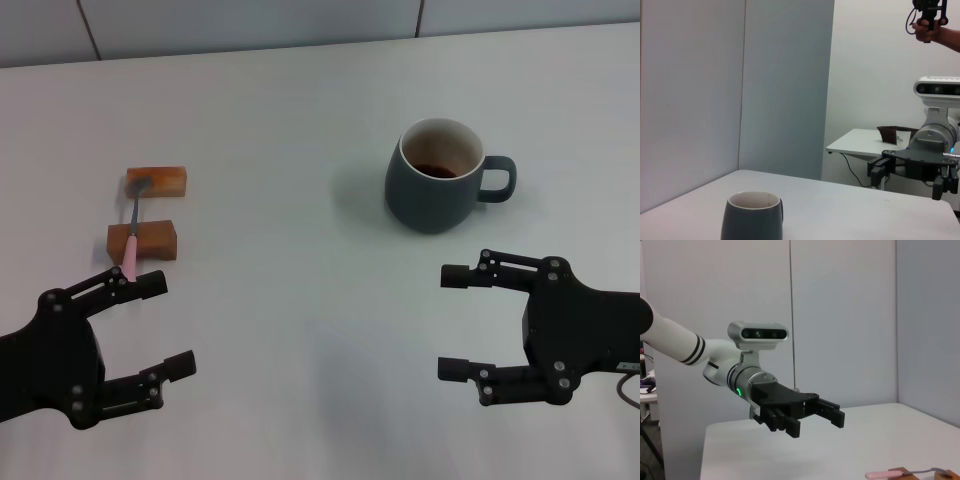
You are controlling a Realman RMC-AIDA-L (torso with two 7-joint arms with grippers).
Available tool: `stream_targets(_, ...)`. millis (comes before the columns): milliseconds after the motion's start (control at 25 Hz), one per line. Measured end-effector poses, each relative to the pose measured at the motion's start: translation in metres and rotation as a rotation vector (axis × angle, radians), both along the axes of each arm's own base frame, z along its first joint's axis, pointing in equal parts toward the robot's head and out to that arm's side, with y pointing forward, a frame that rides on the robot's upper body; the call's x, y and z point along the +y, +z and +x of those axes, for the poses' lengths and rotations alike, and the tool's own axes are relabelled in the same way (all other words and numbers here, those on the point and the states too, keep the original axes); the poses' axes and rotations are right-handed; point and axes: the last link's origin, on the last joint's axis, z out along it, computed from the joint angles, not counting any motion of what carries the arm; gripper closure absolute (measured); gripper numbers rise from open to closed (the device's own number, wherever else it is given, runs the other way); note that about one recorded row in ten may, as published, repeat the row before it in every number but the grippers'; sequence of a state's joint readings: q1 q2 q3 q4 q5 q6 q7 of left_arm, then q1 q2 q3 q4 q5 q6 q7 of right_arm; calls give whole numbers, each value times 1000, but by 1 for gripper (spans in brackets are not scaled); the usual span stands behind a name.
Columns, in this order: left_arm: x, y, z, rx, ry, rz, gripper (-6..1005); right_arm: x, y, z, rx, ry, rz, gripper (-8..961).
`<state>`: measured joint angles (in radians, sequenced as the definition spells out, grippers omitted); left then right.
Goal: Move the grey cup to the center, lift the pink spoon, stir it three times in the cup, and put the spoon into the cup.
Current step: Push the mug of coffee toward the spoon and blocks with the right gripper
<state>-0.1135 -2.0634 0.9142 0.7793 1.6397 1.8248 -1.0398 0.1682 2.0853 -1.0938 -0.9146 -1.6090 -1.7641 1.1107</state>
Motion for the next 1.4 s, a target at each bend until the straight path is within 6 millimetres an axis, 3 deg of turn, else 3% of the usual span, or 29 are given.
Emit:
stream_targets(440,0,0,0,-2,0,-1,171,1,6,1,38,-34,27,131)
stream_targets(560,0,-1,1,-2,-1,0,171,16,21,4,108,-142,130,131)
stream_targets(640,0,-1,1,-2,-1,0,170,37,40,18,166,-332,249,131)
stream_targets(680,0,-1,1,-2,-1,0,170,57,56,37,233,-538,349,165)
stream_targets(720,0,-1,1,-3,-2,0,170,65,60,48,254,-623,387,199)
stream_targets(880,-1,-1,1,-5,-2,-1,170,83,66,70,262,-773,458,336)
stream_targets(1040,-1,-2,1,-7,-5,-7,170,90,62,79,209,-802,525,474)
stream_targets(1400,0,-3,3,-6,-12,-14,170,107,25,81,16,-712,597,748)
